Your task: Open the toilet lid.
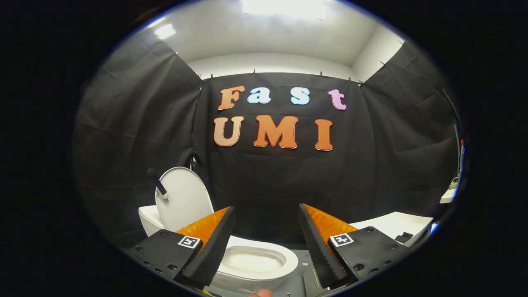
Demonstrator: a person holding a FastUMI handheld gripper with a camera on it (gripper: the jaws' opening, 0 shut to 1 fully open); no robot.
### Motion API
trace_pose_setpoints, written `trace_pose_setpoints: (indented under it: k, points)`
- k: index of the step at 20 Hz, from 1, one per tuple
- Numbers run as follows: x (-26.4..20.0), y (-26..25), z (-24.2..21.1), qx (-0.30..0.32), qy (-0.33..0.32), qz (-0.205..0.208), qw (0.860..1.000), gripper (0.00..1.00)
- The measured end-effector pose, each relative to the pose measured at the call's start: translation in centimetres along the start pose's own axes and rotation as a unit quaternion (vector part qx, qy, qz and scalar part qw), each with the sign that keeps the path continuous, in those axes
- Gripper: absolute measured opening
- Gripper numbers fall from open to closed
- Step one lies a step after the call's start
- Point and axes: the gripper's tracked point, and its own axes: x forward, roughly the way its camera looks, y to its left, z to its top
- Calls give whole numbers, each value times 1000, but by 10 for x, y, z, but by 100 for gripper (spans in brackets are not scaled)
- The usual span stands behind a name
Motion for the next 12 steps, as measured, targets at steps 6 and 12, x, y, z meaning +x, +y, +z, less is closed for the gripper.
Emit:
trace_pose_setpoints:
  k: [6, 12]
  points:
    - [0, 5, -2, -2, 1, 5, 1000, 98]
    - [0, 6, 0, -1, 0, 5, 1000, 98]
